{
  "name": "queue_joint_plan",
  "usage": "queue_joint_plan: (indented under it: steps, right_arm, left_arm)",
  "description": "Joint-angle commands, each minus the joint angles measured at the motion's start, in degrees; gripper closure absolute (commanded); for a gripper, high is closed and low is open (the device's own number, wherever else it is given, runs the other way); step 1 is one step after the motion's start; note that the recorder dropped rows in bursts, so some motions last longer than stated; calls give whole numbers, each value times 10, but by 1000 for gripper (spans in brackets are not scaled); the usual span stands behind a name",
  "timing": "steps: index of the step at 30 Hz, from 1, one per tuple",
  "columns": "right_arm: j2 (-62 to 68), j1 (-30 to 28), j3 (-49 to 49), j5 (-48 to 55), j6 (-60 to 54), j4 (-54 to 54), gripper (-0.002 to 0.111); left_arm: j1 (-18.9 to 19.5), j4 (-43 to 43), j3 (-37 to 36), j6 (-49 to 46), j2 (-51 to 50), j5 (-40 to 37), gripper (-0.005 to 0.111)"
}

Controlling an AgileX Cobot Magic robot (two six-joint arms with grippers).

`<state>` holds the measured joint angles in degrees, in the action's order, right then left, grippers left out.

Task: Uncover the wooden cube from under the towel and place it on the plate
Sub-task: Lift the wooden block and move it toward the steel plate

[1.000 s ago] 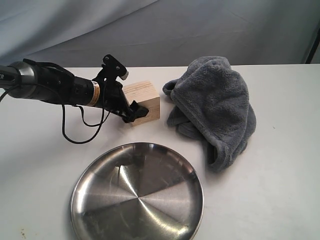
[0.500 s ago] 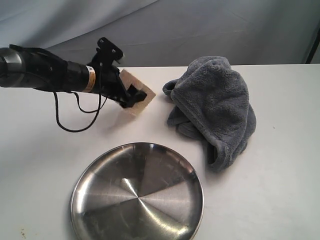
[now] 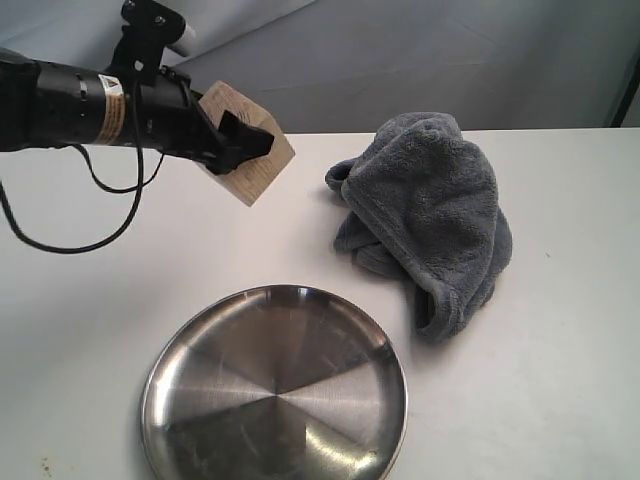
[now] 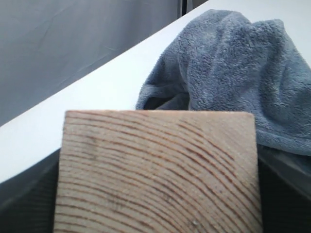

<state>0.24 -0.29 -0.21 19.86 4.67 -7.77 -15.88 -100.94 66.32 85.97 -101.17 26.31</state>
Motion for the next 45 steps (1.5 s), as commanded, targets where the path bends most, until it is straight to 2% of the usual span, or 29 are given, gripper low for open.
queue_joint_plan:
  steps: [1, 11, 16, 22, 33, 36, 41, 43, 45]
  right_arm:
    - [-2, -3, 2, -2, 5, 0, 108]
    - [-2, -3, 2, -2, 5, 0, 108]
    - [-2, -3, 2, -2, 5, 0, 108]
    - [-2, -3, 2, -2, 5, 0, 108]
    - [-2, -3, 2, -2, 5, 0, 108]
    - [-2, -3, 2, -2, 5, 0, 108]
    - [-2, -3, 2, -2, 5, 0, 108]
    - [-2, -3, 2, -2, 5, 0, 108]
    - [-2, -3, 2, -2, 5, 0, 108]
  left_arm:
    - [-1, 10, -44, 14, 52, 50, 107]
    - [-1, 10, -147, 35, 126, 88, 107]
    - [-1, 10, -200, 34, 145, 131, 107]
    - [-1, 10, -245, 20, 150, 159, 107]
    - [-4, 10, -297, -6, 150, 159, 107]
    - [-28, 10, -298, -6, 150, 140, 107]
    - [-117, 10, -298, -6, 150, 26, 107]
    - [-139, 10, -298, -6, 150, -19, 107]
    - [-148, 10, -298, -6, 150, -32, 107]
